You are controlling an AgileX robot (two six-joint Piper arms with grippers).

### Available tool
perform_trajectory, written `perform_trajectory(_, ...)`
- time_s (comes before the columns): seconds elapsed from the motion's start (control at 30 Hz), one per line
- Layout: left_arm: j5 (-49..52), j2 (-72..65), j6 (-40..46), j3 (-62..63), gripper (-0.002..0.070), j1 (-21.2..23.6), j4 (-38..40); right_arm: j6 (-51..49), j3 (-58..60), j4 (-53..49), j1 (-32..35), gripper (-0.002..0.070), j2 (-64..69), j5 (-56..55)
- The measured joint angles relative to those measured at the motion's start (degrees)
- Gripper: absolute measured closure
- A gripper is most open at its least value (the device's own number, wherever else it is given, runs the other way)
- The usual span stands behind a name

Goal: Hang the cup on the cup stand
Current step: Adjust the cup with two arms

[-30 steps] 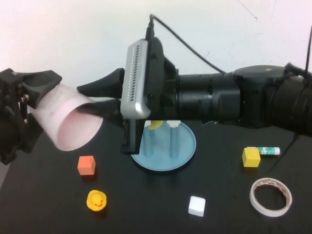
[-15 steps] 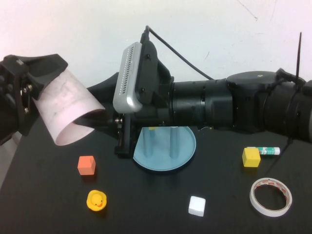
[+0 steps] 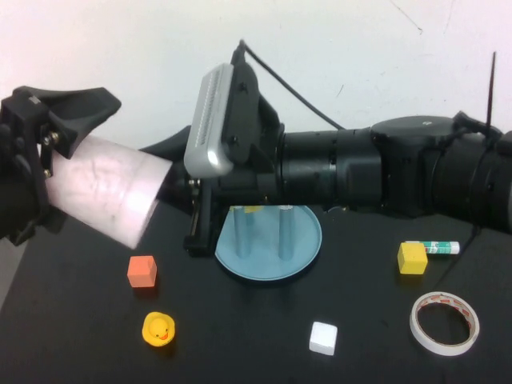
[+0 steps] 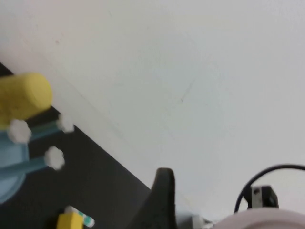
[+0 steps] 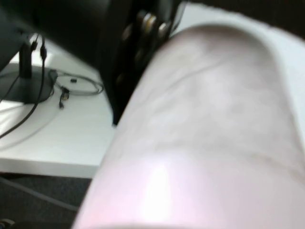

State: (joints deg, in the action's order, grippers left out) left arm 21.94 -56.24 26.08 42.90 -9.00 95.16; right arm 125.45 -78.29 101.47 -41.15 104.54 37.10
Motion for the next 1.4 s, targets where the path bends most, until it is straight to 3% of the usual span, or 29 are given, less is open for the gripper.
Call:
perform_trajectory(0.1,1.79,-0.13,-1.06,0.00,-0.0012,0.00,-0.36,-0.23,-0.19,0.00,0.00,0.0590,-0.34,0.00)
perform_trajectory(0.63,0.81,-1.16,2.26,0.00,-0.0017,-0.04,0.69,-14.93,-0.19,-0.99,0.57,0.0593,-0.34,-1.74)
perform_trajectory(1.4,-1.37,-1.16,5.14,0.09,-0.0010,-0.42,1.99,-24.44,-0.08,-2.13,1.57,0.0594,-1.37,-6.60)
